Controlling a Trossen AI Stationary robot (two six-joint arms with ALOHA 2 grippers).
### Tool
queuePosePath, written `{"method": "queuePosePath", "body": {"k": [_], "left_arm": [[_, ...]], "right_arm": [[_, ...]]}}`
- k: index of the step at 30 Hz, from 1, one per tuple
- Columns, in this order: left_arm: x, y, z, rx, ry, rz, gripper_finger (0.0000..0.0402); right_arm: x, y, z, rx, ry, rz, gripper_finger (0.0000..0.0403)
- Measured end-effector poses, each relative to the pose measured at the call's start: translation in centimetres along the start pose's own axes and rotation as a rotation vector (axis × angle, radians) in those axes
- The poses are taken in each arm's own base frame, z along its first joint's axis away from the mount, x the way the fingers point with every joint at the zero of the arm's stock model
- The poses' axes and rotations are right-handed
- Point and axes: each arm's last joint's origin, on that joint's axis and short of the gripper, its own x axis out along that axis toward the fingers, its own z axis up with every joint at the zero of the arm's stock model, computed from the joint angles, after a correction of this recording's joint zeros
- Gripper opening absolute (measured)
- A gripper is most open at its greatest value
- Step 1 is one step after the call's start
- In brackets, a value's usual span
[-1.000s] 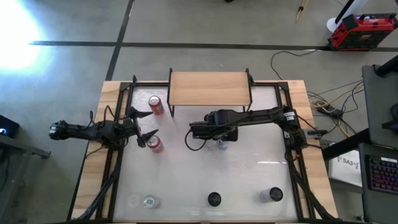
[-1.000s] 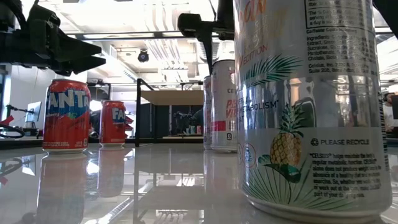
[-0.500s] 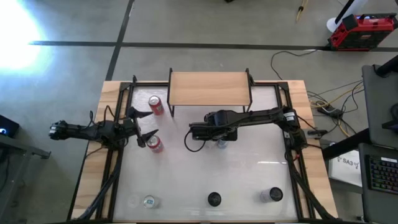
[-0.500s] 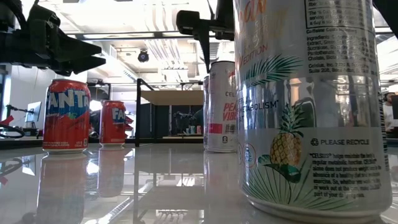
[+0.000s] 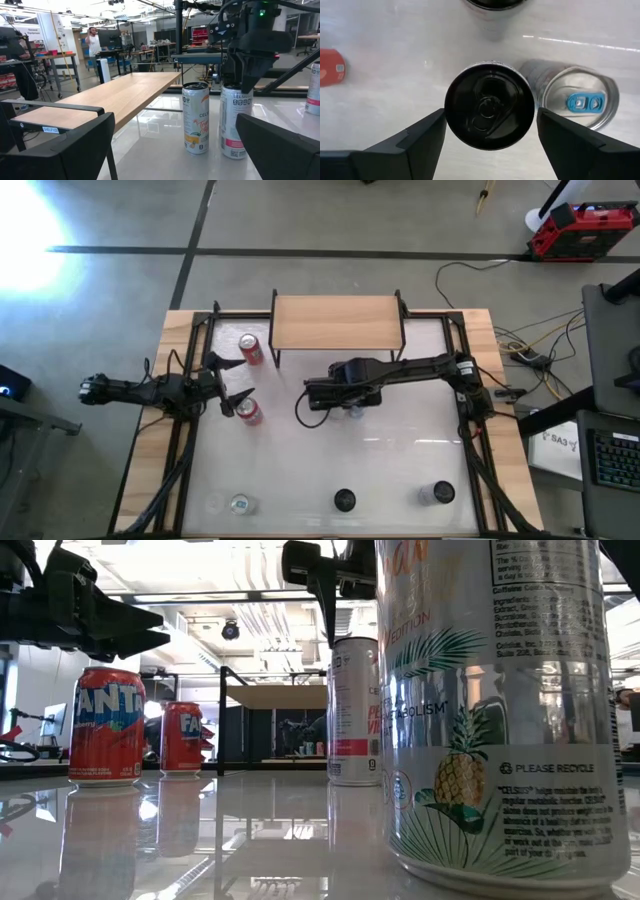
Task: Place canned beverage on shelf
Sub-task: Adjust the white pink soda can
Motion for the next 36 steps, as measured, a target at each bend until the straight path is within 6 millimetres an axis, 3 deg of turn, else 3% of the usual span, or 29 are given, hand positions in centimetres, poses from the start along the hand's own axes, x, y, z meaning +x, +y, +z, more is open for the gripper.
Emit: {"method": "queuePosePath", "body": {"k": [4,23,29,36], "left_arm": [[0.0,0.0,0.0,0.0,0.0,0.0,0.04],[0.0,0.0,0.0,0.0,0.0,0.0,0.04],[0.0,0.0,0.0,0.0,0.0,0.0,0.04],[0.0,0.0,0.0,0.0,0.0,0.0,0.04]], "right_arm": [[-0.15,0.04,0.01,-0.101,-0.001,0.005,0.0293],[-0.33,0.29,-0.86,-0.899,-0.016,0.029,0.0293],[-0.31,0.47,-0.77,-0.941,-0.055,0.029,0.0293],[-0.29,0.45,-0.45,-0.843,-0.092,0.011,0.0293]]}}
